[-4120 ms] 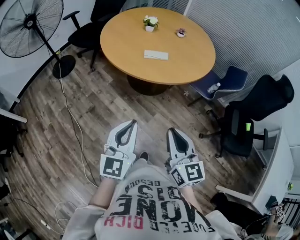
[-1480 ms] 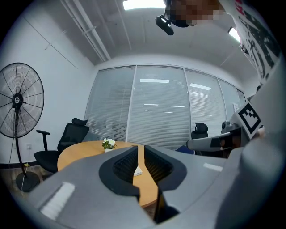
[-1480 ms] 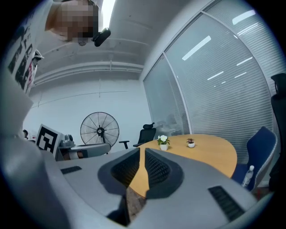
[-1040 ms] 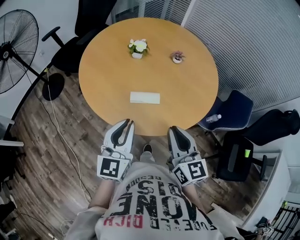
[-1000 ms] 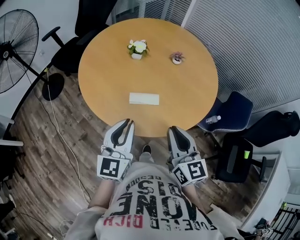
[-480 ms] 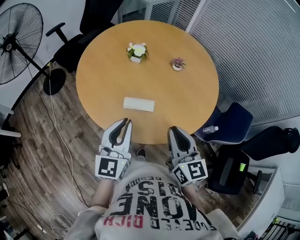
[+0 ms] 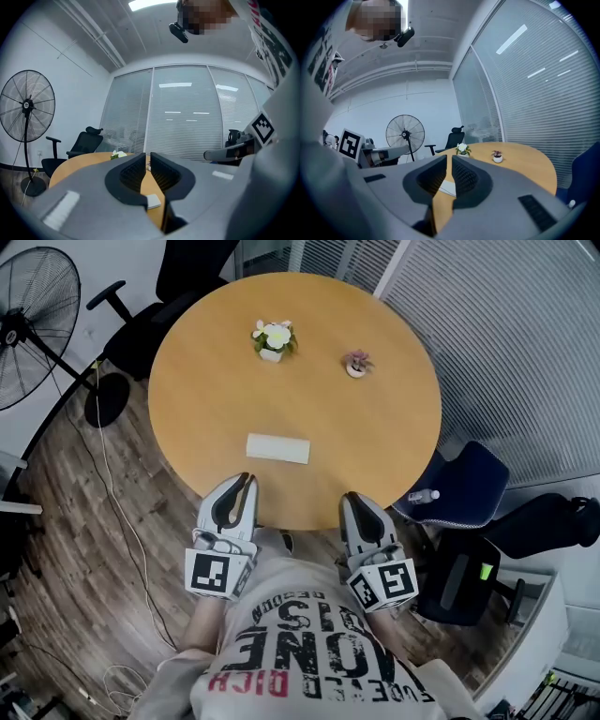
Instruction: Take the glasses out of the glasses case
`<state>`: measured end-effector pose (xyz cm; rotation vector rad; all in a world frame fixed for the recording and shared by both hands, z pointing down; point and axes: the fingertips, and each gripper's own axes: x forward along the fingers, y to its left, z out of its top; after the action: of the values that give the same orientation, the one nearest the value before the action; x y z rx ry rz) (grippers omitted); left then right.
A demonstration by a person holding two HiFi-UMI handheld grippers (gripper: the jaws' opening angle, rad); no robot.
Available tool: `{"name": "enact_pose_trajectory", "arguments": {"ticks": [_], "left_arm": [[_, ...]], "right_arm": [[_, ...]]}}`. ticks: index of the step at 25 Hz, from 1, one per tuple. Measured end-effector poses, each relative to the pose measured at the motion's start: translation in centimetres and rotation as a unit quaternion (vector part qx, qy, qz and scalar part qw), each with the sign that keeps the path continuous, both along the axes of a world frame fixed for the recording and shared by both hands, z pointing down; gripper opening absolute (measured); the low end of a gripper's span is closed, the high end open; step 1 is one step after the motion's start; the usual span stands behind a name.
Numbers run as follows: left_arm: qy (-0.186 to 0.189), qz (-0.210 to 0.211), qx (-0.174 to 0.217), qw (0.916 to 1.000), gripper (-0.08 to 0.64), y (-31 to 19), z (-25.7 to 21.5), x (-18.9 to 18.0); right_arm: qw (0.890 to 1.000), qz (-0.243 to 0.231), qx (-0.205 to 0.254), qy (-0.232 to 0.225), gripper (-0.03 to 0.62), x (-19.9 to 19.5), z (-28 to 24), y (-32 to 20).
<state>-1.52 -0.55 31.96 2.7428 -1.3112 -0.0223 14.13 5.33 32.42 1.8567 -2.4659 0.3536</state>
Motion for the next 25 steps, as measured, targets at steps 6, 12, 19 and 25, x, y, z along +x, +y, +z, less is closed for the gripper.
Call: {"name": "enact_pose_trajectory", "arguments": {"ticks": [6,12,19,25], "left_arm": [[0.002,0.009,-0.002,1.0000,0.041,-3.3,-0.1,-0.7],[-0.002,0.029,-0.003,0.9996,0.041,-7.1,-0.6,-1.3],[0.000,0.055,-0.008,0.9984,0.041,-10.0,0.0,-1.7],[-0.005,0.063,-0.016,0.9978,0.041,-10.8,1.0,-1.7]], "right_arm": [[1.000,0.008,-0.005,0.000,0.026,-1.0,0.0,-2.9],[1.000,0.022,-0.006,0.000,0.026,-2.0,-1.0,-6.4],[0.999,0.041,-0.015,0.001,0.026,-3.0,-0.2,-8.6],[0.998,0.051,-0.025,0.000,0.026,-2.9,0.9,-9.1]]}}
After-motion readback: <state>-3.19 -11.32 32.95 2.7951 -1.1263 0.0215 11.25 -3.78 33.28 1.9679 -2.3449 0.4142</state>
